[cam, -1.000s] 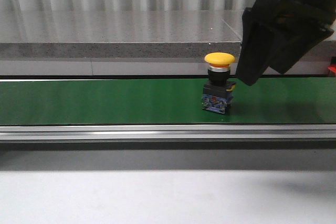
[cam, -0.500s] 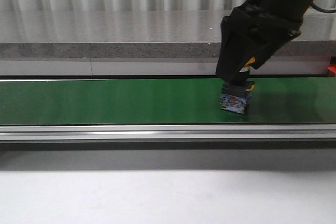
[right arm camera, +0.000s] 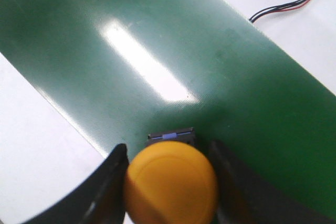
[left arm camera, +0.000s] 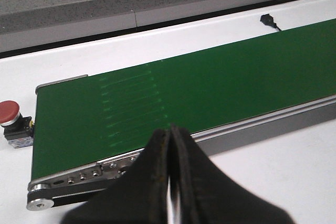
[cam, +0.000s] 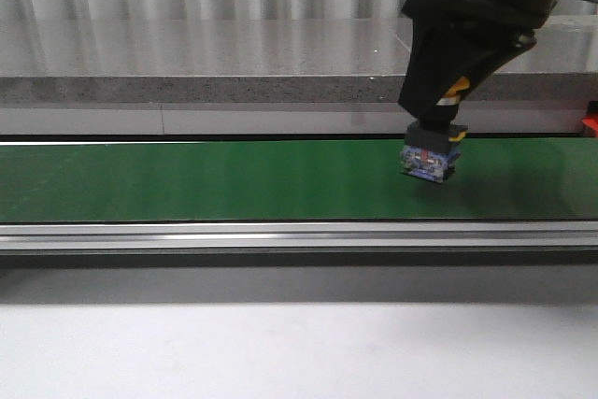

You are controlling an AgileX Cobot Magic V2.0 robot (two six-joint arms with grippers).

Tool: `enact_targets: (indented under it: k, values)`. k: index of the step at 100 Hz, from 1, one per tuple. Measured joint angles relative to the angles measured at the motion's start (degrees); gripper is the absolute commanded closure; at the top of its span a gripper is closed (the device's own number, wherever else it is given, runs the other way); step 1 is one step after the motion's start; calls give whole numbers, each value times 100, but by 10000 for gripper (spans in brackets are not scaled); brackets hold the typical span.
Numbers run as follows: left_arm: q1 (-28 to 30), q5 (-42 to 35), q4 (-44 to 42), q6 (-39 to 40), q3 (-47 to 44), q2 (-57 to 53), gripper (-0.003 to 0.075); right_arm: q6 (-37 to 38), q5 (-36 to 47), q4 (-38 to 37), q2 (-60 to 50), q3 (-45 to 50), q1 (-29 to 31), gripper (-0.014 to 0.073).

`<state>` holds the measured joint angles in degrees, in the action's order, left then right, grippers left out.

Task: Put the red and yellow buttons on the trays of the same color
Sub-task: 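Carry the yellow button into the yellow tray and open the right gripper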

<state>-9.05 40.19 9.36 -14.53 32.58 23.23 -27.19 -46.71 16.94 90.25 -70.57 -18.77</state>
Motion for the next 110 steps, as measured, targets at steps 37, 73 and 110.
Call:
enact_targets:
  k: [37, 73, 110]
  values:
    - [0, 0, 0, 0, 0, 0, 741, 643, -186, 11, -983, 488, 947, 444]
    - [0, 0, 0, 0, 0, 0, 741, 801, -531, 11, -1613, 825, 2550, 444]
    - [0, 0, 0, 0, 0, 0, 741, 2057, -944, -1142, -1630, 859, 3743, 444]
